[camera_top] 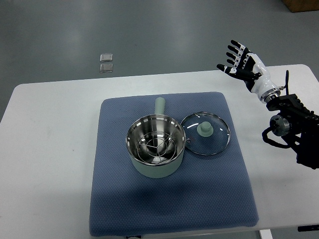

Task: Open lid and place right of pot

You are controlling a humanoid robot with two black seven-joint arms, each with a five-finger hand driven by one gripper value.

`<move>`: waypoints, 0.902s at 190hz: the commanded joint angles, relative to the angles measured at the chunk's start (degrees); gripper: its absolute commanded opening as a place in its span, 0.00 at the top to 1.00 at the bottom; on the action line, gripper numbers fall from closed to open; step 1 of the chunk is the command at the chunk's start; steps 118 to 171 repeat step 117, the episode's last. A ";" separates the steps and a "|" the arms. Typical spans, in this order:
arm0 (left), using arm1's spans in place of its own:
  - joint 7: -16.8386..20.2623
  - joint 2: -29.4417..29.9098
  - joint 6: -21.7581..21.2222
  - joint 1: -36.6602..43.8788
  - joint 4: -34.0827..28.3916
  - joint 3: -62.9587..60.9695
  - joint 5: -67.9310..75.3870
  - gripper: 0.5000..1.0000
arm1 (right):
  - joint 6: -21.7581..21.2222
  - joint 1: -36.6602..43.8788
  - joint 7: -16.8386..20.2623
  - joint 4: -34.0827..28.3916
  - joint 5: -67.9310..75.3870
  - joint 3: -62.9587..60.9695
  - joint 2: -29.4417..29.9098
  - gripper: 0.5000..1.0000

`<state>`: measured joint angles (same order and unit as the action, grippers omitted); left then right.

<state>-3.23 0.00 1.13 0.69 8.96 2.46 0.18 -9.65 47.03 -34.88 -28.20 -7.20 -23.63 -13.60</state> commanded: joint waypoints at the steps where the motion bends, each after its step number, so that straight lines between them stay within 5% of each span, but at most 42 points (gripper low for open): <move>1: -0.02 0.00 0.01 0.01 0.00 0.00 0.00 0.00 | -0.81 -0.71 1.92 0.16 7.29 0.25 0.50 0.14; 171: -0.03 0.00 0.01 0.01 0.00 0.00 0.00 0.00 | 2.35 -3.88 1.57 0.34 8.79 -0.10 4.20 0.14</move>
